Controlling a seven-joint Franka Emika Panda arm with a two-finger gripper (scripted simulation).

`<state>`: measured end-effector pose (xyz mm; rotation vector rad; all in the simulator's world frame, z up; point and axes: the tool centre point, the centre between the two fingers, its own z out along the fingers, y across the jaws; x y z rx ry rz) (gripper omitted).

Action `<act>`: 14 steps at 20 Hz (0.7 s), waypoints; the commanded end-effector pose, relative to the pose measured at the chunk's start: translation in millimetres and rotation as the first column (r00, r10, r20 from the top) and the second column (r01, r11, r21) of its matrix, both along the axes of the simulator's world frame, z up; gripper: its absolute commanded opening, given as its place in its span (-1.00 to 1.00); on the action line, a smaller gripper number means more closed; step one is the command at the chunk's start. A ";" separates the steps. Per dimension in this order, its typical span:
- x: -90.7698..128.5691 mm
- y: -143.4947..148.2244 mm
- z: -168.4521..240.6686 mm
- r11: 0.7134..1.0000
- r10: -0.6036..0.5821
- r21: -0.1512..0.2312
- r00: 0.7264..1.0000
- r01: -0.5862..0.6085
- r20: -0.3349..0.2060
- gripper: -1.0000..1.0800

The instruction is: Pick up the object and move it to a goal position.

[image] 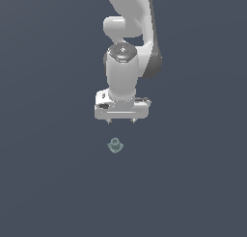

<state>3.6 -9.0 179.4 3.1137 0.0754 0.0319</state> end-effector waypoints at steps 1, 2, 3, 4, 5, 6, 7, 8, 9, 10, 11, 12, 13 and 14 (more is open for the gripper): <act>0.0 0.0 0.0 1.000 0.000 0.000 1.000 0.000 0.000 0.92; 0.3 0.6 0.4 1.000 0.000 0.000 1.000 0.000 0.001 0.92; 1.2 2.2 1.7 1.000 0.001 0.001 1.000 -0.001 0.004 0.92; 2.6 5.0 3.9 1.000 0.003 0.003 1.000 -0.003 0.010 0.92; 4.6 8.8 6.9 1.000 0.005 0.006 1.000 -0.005 0.017 0.92; 7.0 13.8 10.9 1.000 0.008 0.009 1.000 -0.008 0.027 0.92; 9.3 18.8 15.0 1.000 0.009 0.012 0.999 -0.010 0.037 0.92; 11.1 22.8 18.3 1.000 0.010 0.015 0.999 -0.011 0.044 0.92; 12.2 25.7 20.8 1.000 0.010 0.017 0.999 -0.011 0.050 0.92; 12.8 27.4 22.3 1.000 0.009 0.018 0.999 -0.010 0.053 0.92; 13.0 28.1 22.9 1.000 0.008 0.018 0.998 -0.009 0.054 0.92; 12.8 28.0 22.9 1.000 0.008 0.018 0.999 -0.009 0.054 0.92; 12.7 27.3 22.3 1.000 0.008 0.018 0.999 -0.009 0.053 0.92; 12.5 26.6 21.6 1.000 0.009 0.017 0.999 -0.010 0.052 0.92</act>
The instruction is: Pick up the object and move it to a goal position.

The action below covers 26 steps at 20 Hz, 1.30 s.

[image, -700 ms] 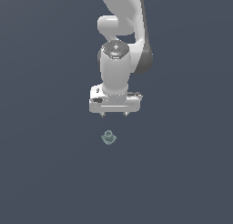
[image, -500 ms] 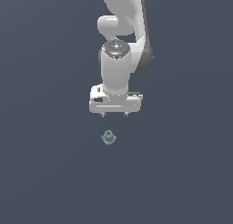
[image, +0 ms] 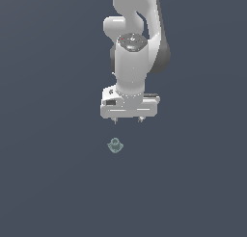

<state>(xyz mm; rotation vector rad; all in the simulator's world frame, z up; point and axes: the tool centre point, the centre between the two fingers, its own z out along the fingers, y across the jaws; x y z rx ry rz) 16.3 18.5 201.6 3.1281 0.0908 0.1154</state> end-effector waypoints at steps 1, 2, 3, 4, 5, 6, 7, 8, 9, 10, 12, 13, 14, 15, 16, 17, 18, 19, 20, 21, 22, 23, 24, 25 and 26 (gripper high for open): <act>-0.1 -1.5 -1.4 1.000 0.002 -0.001 1.000 -0.002 -0.002 0.92; 0.1 -2.0 -2.3 1.000 0.007 -0.001 1.000 -0.007 -0.003 0.92; 0.5 -2.4 -3.2 1.000 0.013 -0.002 1.000 -0.013 -0.003 0.92; 0.9 -2.9 -4.2 1.000 0.020 -0.002 1.000 -0.020 -0.004 0.92; 1.5 -3.5 -5.5 1.000 0.029 -0.003 1.000 -0.029 -0.005 0.92; 2.0 -4.3 -7.1 0.999 0.038 -0.004 0.999 -0.039 -0.006 0.92; 2.6 -5.3 -8.8 0.999 0.049 -0.005 0.999 -0.049 -0.007 0.92; 3.2 -6.4 -10.9 0.998 0.061 -0.006 0.998 -0.061 -0.009 0.92; 3.8 -7.6 -13.1 0.997 0.074 -0.007 0.997 -0.074 -0.011 0.92; 4.6 -8.9 -15.5 0.996 0.089 -0.008 0.996 -0.089 -0.013 0.92; 6.2 -11.7 -20.9 0.993 0.121 -0.010 0.993 -0.121 -0.017 0.92; 7.0 -13.3 -23.9 0.990 0.139 -0.011 0.990 -0.139 -0.020 0.92; 7.9 -15.1 -27.2 0.987 0.158 -0.012 0.987 -0.158 -0.022 0.92; 8.8 -16.9 -30.6 0.984 0.178 -0.012 0.984 -0.178 -0.025 0.92; 9.8 -18.9 -34.3 0.980 0.199 -0.013 0.980 -0.199 -0.028 0.92; 10.8 -20.9 -38.3 0.975 0.221 -0.014 0.975 -0.222 -0.031 0.92; 11.7 -23.1 -42.4 0.969 0.245 -0.014 0.969 -0.245 -0.034 0.92; 12.7 -25.2 -46.5 0.963 0.268 -0.014 0.963 -0.269 -0.038 0.92; 13.6 -27.4 -50.7 0.956 0.291 -0.014 0.956 -0.292 -0.041 0.92; 14.4 -29.6 -54.9 0.949 0.314 -0.013 0.948 -0.315 -0.044 0.92; 15.3 -31.7 -59.1 0.941 0.336 -0.013 0.941 -0.337 -0.047 0.92; 16.1 -33.9 -63.3 0.933 0.359 -0.012 0.932 -0.360 -0.050 0.92; 16.8 -36.1 -67.5 0.924 0.381 -0.011 0.923 -0.382 -0.052 0.92; 17.5 -38.2 -71.7 0.915 0.403 -0.010 0.914 -0.404 -0.055 0.92; 18.2 -40.3 -75.8 0.905 0.424 -0.009 0.904 -0.425 -0.058 0.92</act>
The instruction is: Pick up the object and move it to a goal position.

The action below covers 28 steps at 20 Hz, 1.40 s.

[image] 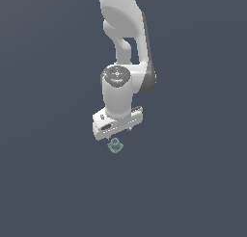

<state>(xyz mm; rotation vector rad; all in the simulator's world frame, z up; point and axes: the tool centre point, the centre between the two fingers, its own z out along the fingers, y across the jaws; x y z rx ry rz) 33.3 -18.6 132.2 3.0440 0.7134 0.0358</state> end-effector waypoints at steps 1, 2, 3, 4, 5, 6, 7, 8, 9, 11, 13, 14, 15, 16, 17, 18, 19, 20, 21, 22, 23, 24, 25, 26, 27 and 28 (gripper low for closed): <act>1.7 -5.2 -10.2 0.998 0.059 0.000 0.998 -0.059 -0.007 0.92; 2.2 -7.0 -13.8 0.997 0.079 0.001 0.997 -0.079 -0.009 0.92; 2.7 -8.7 -17.3 0.995 0.098 0.002 0.995 -0.098 -0.011 0.92; 3.1 -10.4 -20.5 0.993 0.116 0.002 0.993 -0.116 -0.013 0.92; 3.4 -11.9 -23.5 0.991 0.132 0.003 0.991 -0.132 -0.015 0.92; 3.7 -13.3 -26.3 0.989 0.148 0.004 0.989 -0.147 -0.017 0.92; 4.0 -14.5 -28.9 0.987 0.162 0.004 0.987 -0.161 -0.018 0.92; 4.2 -15.7 -31.2 0.985 0.174 0.005 0.984 -0.174 -0.020 0.92; 4.4 -16.8 -33.3 0.983 0.186 0.006 0.982 -0.186 -0.021 0.92; 4.8 -18.5 -36.9 0.979 0.205 0.007 0.978 -0.205 -0.023 0.92; 5.0 -19.9 -39.6 0.976 0.220 0.008 0.975 -0.219 -0.024 0.92; 5.1 -20.4 -40.6 0.974 0.225 0.009 0.974 -0.225 -0.025 0.92; 5.1 -20.7 -41.4 0.973 0.229 0.009 0.973 -0.229 -0.025 0.92; 5.2 -21.0 -42.0 0.973 0.232 0.009 0.972 -0.232 -0.025 0.92; 5.2 -21.2 -42.3 0.972 0.234 0.009 0.972 -0.234 -0.026 0.92; 5.2 -21.2 -42.4 0.972 0.235 0.009 0.972 -0.234 -0.026 0.92; 5.0 -21.1 -42.0 0.973 0.230 0.009 0.973 -0.230 -0.026 0.92; 5.0 -21.1 -42.4 0.973 0.230 0.009 0.973 -0.230 -0.026 0.92; 4.9 -21.2 -43.7 0.973 0.230 0.009 0.973 -0.230 -0.026 0.92; 4.9 -21.3 -45.7 0.973 0.230 0.009 0.973 -0.230 -0.026 0.92; 4.9 -21.1 -48.5 0.973 0.231 0.009 0.973 -0.231 -0.026 0.92; 4.7 -21.3 -52.2 0.973 0.231 0.009 0.973 -0.231 -0.026 0.92; 4.6 -21.1 -56.6 0.973 0.232 0.009 0.972 -0.231 -0.026 0.92; 4.5 -21.1 -61.8 0.973 0.232 0.009 0.972 -0.232 -0.026 0.92; 4.2 -21.0 -67.8 0.973 0.233 0.009 0.972 -0.233 -0.026 0.92; 4.0 -21.0 -73.9 0.972 0.233 0.009 0.972 -0.233 -0.026 0.92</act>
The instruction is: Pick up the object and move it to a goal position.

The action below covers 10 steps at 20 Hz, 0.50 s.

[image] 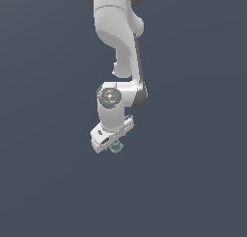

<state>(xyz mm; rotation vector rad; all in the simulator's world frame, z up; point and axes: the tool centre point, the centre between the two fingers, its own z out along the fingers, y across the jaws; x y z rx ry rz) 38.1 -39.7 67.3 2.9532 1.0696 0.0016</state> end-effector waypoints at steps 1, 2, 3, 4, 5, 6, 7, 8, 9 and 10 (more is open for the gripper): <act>-0.9 0.1 -14.3 1.000 0.001 0.000 1.000 -0.001 -0.001 0.92; -1.0 0.1 -18.6 1.000 0.002 0.000 1.000 -0.002 -0.001 0.92; -1.0 -0.1 -22.2 1.000 0.002 0.000 1.000 -0.002 -0.001 0.92; -0.9 0.1 -24.8 1.000 0.002 0.000 1.000 -0.002 -0.001 0.92; -0.7 0.0 -26.6 1.000 0.002 0.000 1.000 -0.002 -0.001 0.92; -0.3 -0.1 -27.6 1.000 0.002 0.000 1.000 -0.002 -0.001 0.92; 0.1 -0.1 -27.7 1.000 0.002 0.000 1.000 -0.002 -0.001 0.92; 0.3 -0.1 -27.7 1.000 0.002 0.000 1.000 -0.002 -0.001 0.92; 0.3 -0.1 -27.7 1.000 0.002 0.000 1.000 -0.002 -0.001 -1.00; 0.3 -0.1 -27.7 1.000 0.002 0.000 1.000 -0.002 -0.001 -1.00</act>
